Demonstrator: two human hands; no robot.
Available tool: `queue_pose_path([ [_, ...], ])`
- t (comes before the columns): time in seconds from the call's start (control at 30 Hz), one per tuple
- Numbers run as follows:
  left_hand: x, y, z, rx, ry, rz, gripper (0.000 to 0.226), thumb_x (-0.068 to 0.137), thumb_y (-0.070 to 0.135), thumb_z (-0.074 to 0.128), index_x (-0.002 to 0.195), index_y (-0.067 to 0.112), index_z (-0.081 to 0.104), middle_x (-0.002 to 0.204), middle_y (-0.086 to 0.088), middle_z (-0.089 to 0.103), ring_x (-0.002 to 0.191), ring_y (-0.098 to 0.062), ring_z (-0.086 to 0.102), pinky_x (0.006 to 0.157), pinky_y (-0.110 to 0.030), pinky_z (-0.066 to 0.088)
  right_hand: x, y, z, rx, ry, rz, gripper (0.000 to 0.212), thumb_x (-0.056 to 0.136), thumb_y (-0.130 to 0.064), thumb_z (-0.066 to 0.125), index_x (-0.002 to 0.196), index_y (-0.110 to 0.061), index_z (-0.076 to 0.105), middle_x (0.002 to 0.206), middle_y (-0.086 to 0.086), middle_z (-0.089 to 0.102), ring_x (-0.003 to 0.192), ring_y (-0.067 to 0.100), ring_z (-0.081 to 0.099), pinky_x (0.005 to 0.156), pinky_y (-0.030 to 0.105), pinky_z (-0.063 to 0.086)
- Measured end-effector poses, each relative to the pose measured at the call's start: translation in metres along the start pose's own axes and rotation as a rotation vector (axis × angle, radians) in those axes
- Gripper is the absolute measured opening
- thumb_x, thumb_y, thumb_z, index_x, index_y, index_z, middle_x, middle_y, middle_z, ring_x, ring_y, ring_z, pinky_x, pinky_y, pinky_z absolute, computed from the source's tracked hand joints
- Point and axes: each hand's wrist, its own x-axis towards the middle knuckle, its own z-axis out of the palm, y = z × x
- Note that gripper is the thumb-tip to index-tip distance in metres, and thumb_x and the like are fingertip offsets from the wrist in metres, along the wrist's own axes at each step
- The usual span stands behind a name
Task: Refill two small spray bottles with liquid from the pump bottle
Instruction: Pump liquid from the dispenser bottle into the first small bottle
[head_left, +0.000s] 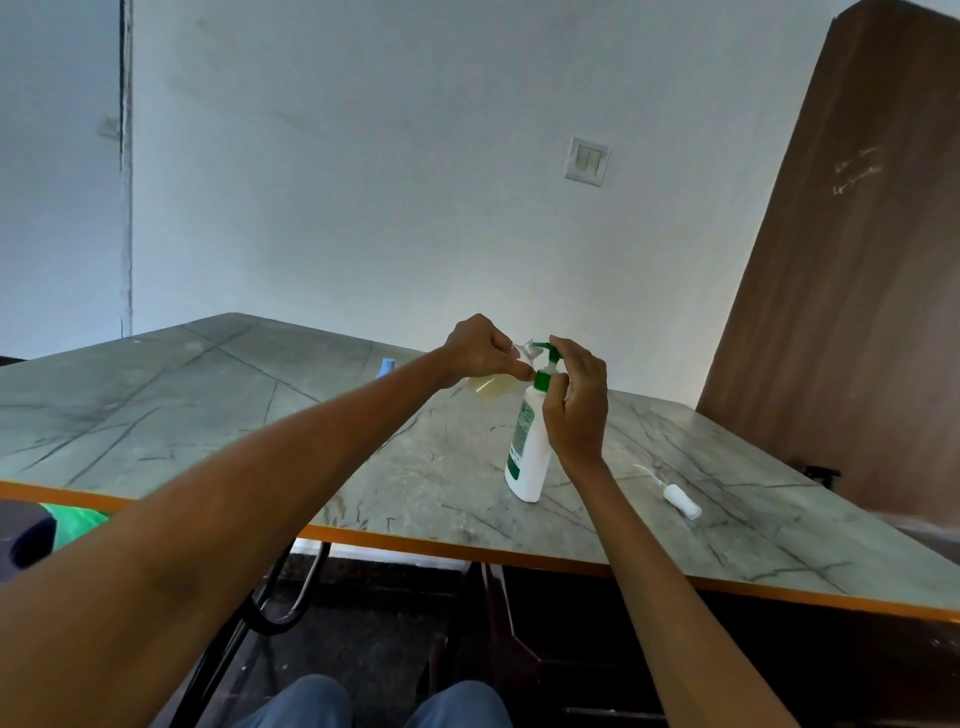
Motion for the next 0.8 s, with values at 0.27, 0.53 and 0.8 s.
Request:
queue_pose_path([
  [0.27,0.0,-0.004,0.001,0.059,-0.004,0.007,0.037,0.063,0.024,0.084,0.091,0.002,0.073,0.087,0.0,0.065,0.079,-0.011,0.053,0.055,-0.017,0.037,-0.014,0.001,0.012,0.03,0.078,0.05,0.043,0.084,-0.009,0.032,0.113,-0.006,0.063,0.116,0.008,0.066,0.101,0.024,0.058,0.085,0.032,0.045],
  [0.53,-0.001,-0.002,0.003,0.063,0.004,-0.007,0.036,0.064,0.025,0.084,0.09,0.003,0.073,0.078,0.003,0.059,0.064,-0.005,0.047,0.052,-0.016,0.033,-0.008,-0.002,0.007,0.054,0.101,0.102,0.047,0.081,-0.02,0.03,0.106,-0.011,0.069,0.109,0.003,0.07,0.097,0.023,0.058,0.079,0.036,0.044],
  [0.8,-0.002,-0.001,0.003,0.076,0.008,-0.001,0.04,0.065,0.024,0.083,0.097,0.002,0.073,0.093,-0.002,0.067,0.075,-0.008,0.054,0.055,-0.015,0.038,-0.011,-0.004,0.012,0.032,0.125,0.143,0.038,0.082,-0.01,0.038,0.105,-0.014,0.067,0.109,-0.001,0.069,0.093,0.019,0.059,0.075,0.024,0.03],
])
